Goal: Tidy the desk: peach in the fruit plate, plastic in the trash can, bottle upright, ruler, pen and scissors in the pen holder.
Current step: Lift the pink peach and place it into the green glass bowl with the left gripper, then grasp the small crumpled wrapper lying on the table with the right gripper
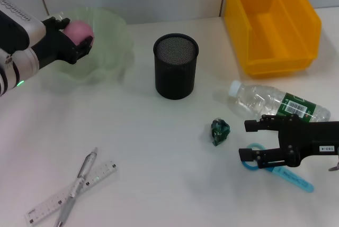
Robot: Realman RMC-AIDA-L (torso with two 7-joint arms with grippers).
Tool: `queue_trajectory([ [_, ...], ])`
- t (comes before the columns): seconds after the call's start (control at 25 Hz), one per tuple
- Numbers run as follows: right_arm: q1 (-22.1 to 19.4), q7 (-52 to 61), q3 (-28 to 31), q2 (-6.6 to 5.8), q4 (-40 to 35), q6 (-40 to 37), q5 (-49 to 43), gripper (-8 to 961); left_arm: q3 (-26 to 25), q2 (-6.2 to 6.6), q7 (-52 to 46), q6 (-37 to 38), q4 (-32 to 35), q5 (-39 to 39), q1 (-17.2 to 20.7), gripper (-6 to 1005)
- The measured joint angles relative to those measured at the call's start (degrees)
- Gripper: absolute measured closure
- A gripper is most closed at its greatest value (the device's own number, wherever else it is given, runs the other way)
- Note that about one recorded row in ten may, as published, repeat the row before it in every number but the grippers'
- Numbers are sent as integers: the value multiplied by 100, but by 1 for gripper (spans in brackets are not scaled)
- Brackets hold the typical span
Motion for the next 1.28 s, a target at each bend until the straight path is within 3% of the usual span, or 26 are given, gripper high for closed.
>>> queue_trajectory([
  [0.04, 0, 0, 0, 0, 0, 0, 0, 116, 1, 2, -31, 2, 0, 0, 3, 493],
  [0.16, 0, 0, 0, 0, 0, 0, 0, 116, 3, 28, -290, 20, 0, 11, 4, 282],
  [0.36, 0, 0, 0, 0, 0, 0, 0, 116, -2, 56, -572, 198, 13, 44, 4, 236],
  [0.52, 0, 0, 0, 0, 0, 0, 6, 116, -41, 186, -1237, 976, 137, 307, 54, 200],
  [0.68, -1, 0, 0, 0, 0, 0, 8, 116, -68, 425, -2192, 2060, 275, 822, 48, 191],
  [0.84, -11, 0, 0, -9, 0, -11, 25, 116, -238, 529, -2532, 2893, 399, 1028, 52, 191],
  [0.92, -19, 1, 0, -17, 0, -26, 37, 116, -362, 544, -2618, 3135, 424, 1151, 52, 191],
  [0.96, -21, 1, -1, -19, 0, -31, 38, 116, -744, 563, -2814, 3737, 449, 1536, 37, 191],
  [1.04, -22, 1, 0, -22, 0, -35, 38, 116, -931, 567, -2899, 4076, 450, 1768, 16, 191],
  [1.28, -34, 35, 7, -49, 0, -49, 38, 116, -1094, 600, -3172, 4954, 482, 2287, -18, 190],
])
